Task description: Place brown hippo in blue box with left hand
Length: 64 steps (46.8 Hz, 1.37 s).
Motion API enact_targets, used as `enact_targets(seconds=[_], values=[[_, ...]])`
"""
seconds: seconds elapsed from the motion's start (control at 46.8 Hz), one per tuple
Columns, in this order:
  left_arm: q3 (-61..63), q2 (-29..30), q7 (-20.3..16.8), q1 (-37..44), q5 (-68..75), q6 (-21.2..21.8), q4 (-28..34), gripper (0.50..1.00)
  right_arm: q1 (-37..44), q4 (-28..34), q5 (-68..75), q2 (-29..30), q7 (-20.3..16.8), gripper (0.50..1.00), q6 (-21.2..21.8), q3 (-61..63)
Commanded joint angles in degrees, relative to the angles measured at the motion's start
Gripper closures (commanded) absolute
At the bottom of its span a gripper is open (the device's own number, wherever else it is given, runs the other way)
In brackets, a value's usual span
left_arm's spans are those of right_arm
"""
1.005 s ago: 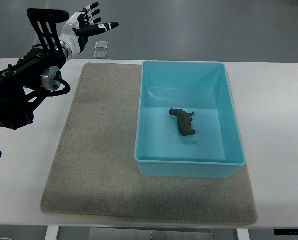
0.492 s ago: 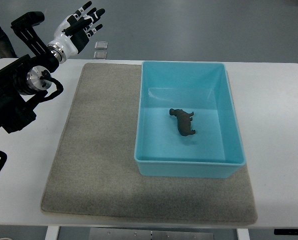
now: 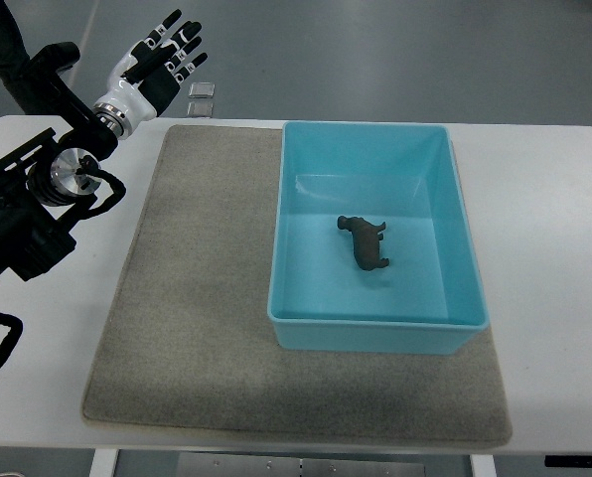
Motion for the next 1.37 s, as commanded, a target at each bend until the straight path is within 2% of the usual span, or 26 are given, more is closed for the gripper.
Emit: enact_targets(seconds=[0.0,1.347], values=[[-0.47,0.01,0.01,0.28,0.04,0.01,-0.03,0.504,0.02,0.0,0.0,0.0,0.0,0.564,0.0,-0.01],[-1.26,0.62,0.01,0.28,0.13,-0.7,0.67,0.504,-0.15,0.18,-0.26,0.0,-0.17,0.564,0.0,-0.1]])
